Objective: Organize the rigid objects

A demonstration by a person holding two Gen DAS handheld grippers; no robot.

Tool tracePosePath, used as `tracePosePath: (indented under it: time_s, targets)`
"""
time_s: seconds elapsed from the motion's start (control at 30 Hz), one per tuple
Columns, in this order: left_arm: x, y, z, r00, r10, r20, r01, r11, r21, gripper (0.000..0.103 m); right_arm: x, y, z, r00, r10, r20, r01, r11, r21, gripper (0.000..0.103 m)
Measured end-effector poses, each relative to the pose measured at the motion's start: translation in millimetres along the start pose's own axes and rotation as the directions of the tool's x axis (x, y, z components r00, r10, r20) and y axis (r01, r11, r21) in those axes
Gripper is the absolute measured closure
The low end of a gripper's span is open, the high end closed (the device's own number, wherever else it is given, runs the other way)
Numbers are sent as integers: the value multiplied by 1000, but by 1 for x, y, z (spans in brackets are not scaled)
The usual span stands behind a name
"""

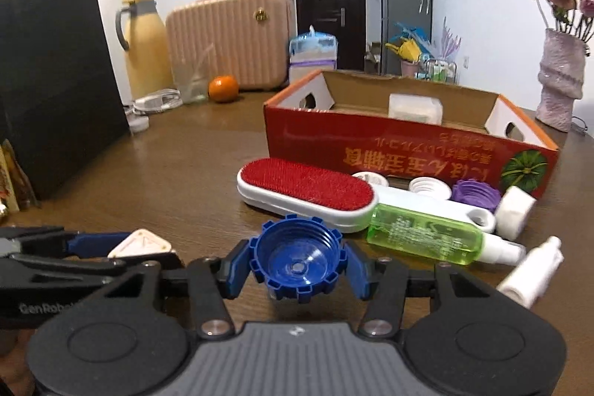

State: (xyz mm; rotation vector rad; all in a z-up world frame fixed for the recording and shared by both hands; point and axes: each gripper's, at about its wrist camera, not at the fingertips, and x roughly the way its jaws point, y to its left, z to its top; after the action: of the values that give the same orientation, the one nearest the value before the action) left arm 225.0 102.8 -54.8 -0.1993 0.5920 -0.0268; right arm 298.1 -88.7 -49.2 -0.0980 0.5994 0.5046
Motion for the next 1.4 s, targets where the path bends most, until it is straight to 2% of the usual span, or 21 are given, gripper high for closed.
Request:
tracePosePath:
  time_s: [0.13,0.3,0.43,0.5,0.57,0.6,0.67,0.73,0.8,0.83,0.87,0.93,1.0,1.17,1.27,1.33,1.4]
  targets:
    - [-29,-14,-4,998,1,58,-2,1000,14,42,-33,-1,-9,999,3,47,-3,1000,-6,50]
    - [-69,-39,-3,988,26,153,-34,998,50,42,-86,-7,-17,990,-38,135,40,999,-10,50]
    - [-99,-60,-6,961,88,262,-102,994,40,41,-124,-22,-23,971,-78,228,78,997,10,50]
    - [-107,-69,-5,948,102,300,-116,993,27,42,-139,-36,-29,950,-91,297,82,996,42,50]
    - [-110,-79,-3,933,137,334,-155,988,27,74,-145,-51,-33,941,-114,317,94,992,80,50]
    - [-111,-84,-1,929,142,343,-166,985,40,80,-147,-57,-34,938,-126,322,100,990,96,50]
    - [-109,-90,5,929,125,349,-148,988,41,81,-149,-72,-37,935,-140,325,104,987,126,50]
    - [-98,-96,9,930,117,349,-147,987,60,89,-142,-85,-39,936,-151,319,109,984,143,50]
    - [-65,-101,9,934,137,330,-176,980,91,90,-130,-95,-40,941,-151,304,109,982,153,50]
    - [-48,-100,7,941,161,297,-197,976,96,90,-121,-99,-41,944,-149,294,105,982,159,50]
    - [-28,-98,6,957,157,243,-185,978,95,90,-111,-102,-44,950,-147,275,104,981,166,50]
    - [-6,-96,6,963,176,206,-188,981,41,89,-96,-104,-48,962,-135,238,93,979,179,50]
    - [9,-94,8,969,166,183,-170,985,7,89,-83,-105,-52,966,-133,222,90,976,197,50]
    - [25,-89,9,977,138,161,-142,990,13,80,-51,-105,-57,968,-140,209,86,965,246,50]
    - [23,-84,7,977,126,175,-134,990,36,70,-42,-102,-53,970,-88,226,28,966,255,50]
    - [18,-81,4,973,122,197,-136,989,57,61,-41,-97,-51,969,-84,231,29,973,231,50]
    - [18,-77,5,975,104,195,-114,993,41,58,-40,-97,-51,972,-70,223,17,973,231,50]
